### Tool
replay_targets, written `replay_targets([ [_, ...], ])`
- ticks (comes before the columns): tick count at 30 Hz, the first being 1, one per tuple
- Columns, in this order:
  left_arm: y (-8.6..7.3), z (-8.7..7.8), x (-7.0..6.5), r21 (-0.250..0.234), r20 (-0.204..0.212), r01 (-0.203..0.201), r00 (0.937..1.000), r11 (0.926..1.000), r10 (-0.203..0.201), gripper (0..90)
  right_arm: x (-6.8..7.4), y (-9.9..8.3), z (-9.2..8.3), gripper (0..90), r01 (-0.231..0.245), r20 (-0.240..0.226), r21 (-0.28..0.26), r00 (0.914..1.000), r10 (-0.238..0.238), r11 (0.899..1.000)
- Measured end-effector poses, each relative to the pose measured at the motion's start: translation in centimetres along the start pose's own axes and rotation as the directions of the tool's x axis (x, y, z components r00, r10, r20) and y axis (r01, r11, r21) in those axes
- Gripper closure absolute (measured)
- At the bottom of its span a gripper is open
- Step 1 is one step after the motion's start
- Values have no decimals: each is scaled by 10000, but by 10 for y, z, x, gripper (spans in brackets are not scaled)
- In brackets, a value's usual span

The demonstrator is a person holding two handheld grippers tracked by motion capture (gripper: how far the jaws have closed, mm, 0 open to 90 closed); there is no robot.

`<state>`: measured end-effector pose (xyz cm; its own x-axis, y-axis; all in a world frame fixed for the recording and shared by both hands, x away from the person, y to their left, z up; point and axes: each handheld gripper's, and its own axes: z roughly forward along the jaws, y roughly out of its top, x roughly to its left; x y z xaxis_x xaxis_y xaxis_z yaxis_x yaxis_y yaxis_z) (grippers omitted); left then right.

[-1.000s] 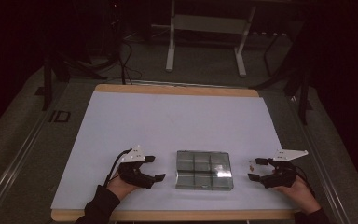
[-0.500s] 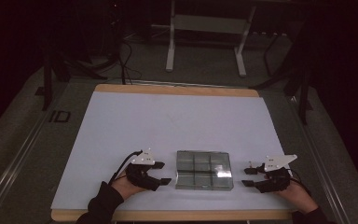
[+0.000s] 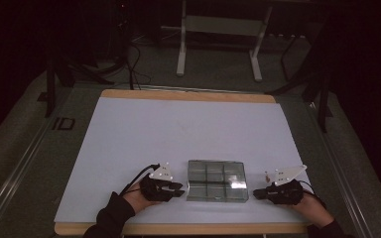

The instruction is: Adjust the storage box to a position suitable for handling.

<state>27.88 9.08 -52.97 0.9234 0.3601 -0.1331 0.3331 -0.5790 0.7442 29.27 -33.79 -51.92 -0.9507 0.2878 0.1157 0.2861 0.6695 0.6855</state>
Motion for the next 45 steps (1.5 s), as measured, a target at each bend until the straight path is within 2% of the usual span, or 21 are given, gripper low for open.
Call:
replay_targets([
  [1,1,3,-1,184,55,-116,9999,9998,115,844,1,2,1,896,45,-66,-20,10000,-45,10000],
  [4,3,6,-2,297,128,-170,9998,9994,166,899,4,5,1,898,228,-86,-62,9997,-228,9997],
  [11,6,5,-3,111,173,-167,9997,9998,165,900,6,10,3,898,304,-67,-245,9995,-305,9992],
  [16,9,5,-5,302,-32,-374,9993,9988,375,900,8,13,3,899,367,-141,-434,9992,-374,9984],
  [25,9,2,-5,76,189,-123,9997,9999,122,900,10,16,6,900,457,-227,-314,9987,-464,9985],
  [26,9,2,-5,76,189,-123,9997,9999,122,900,10,16,6,900,457,-227,-314,9987,-464,9985],
  [27,10,1,-6,40,15,-207,9998,9998,207,900,10,16,6,900,428,-236,-305,9988,-436,9986],
  [32,11,1,-5,33,46,-97,9999,9999,97,900,12,15,5,900,396,-235,-400,9989,-405,9984],
  [34,11,0,-8,76,-104,-141,9998,9999,141,900,12,15,4,900,405,-249,-405,9988,-415,9984],
  [36,11,-1,-9,60,-18,-127,9999,9999,127,900,13,15,4,900,462,-208,-416,9987,-471,9981],
  [38,11,-2,-9,61,35,-141,9999,9999,141,900,12,16,3,900,348,-402,-597,9985,-372,9976],
  [45,13,-3,-8,-154,98,-84,9999,9998,85,900,13,20,3,900,466,-139,-392,9988,-472,9981],
])
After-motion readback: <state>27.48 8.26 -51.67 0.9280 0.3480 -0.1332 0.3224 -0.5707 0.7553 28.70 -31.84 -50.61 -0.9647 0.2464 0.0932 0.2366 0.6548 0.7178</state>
